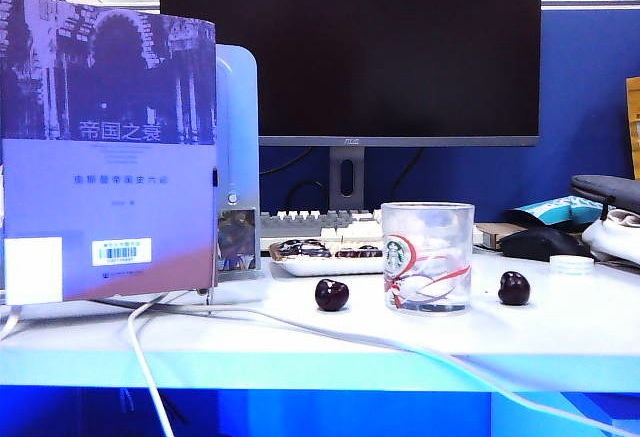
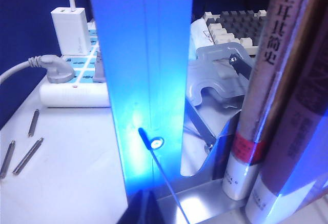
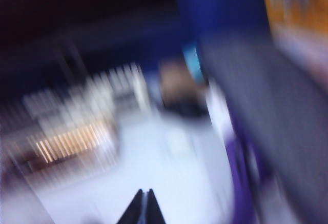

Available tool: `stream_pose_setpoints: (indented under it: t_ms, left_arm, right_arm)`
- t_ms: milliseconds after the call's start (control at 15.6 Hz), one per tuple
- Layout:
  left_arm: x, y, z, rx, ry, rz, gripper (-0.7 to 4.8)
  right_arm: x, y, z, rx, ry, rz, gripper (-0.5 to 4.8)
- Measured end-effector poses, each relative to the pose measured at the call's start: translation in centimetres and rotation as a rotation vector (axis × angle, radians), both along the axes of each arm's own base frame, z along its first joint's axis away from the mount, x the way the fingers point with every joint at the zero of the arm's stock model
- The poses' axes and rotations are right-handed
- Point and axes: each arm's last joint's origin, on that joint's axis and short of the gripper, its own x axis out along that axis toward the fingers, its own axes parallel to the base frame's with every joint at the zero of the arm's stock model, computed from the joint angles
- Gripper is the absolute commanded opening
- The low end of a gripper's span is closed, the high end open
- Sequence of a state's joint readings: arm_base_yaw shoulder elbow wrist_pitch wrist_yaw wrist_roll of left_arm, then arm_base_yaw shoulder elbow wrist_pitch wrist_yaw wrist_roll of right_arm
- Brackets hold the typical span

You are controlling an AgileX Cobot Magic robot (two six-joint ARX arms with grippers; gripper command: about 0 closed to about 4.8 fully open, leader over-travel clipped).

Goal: Pick up the cherry on the right side of the glass and put it inside the glass.

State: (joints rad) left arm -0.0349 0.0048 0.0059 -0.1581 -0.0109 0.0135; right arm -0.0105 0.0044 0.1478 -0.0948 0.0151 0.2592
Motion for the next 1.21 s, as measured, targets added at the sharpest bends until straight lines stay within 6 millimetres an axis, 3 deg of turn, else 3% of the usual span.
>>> stream_pose_setpoints:
  t_ms: [64, 256, 511, 639, 767, 895, 1215]
  left_arm:
    - [0.0, 0.0, 0.0, 0.0, 0.0, 0.0, -0.05]
    - [0.0, 0.0, 0.0, 0.0, 0.0, 0.0, -0.05]
    - [0.0, 0.0, 0.0, 0.0, 0.0, 0.0, -0.05]
    - [0.0, 0.0, 0.0, 0.0, 0.0, 0.0, -0.05]
    - [0.0, 0.0, 0.0, 0.0, 0.0, 0.0, -0.05]
    - [0.0, 0.0, 0.0, 0.0, 0.0, 0.0, -0.05]
    - [0.0, 0.0, 0.0, 0.0, 0.0, 0.0, -0.05]
  right_arm:
    - [-0.6, 0.0, 2.2, 0.002, -0.051, 0.001, -0.01]
    - [0.2, 0.1, 5.4, 0.004, 0.072, 0.022, -0.01]
    - [5.2, 0.7, 9.4, 0.042, 0.295, 0.255, -0.01]
    - [7.5, 1.1, 9.7, 0.19, 0.385, 0.403, -0.01]
    - [8.3, 1.5, 9.3, 0.306, 0.432, 0.535, 0.0]
    - [9.0, 1.7, 8.8, 0.3, 0.455, 0.629, 0.0]
    - [10.3, 1.3, 6.5, 0.114, 0.582, 0.495, 0.03]
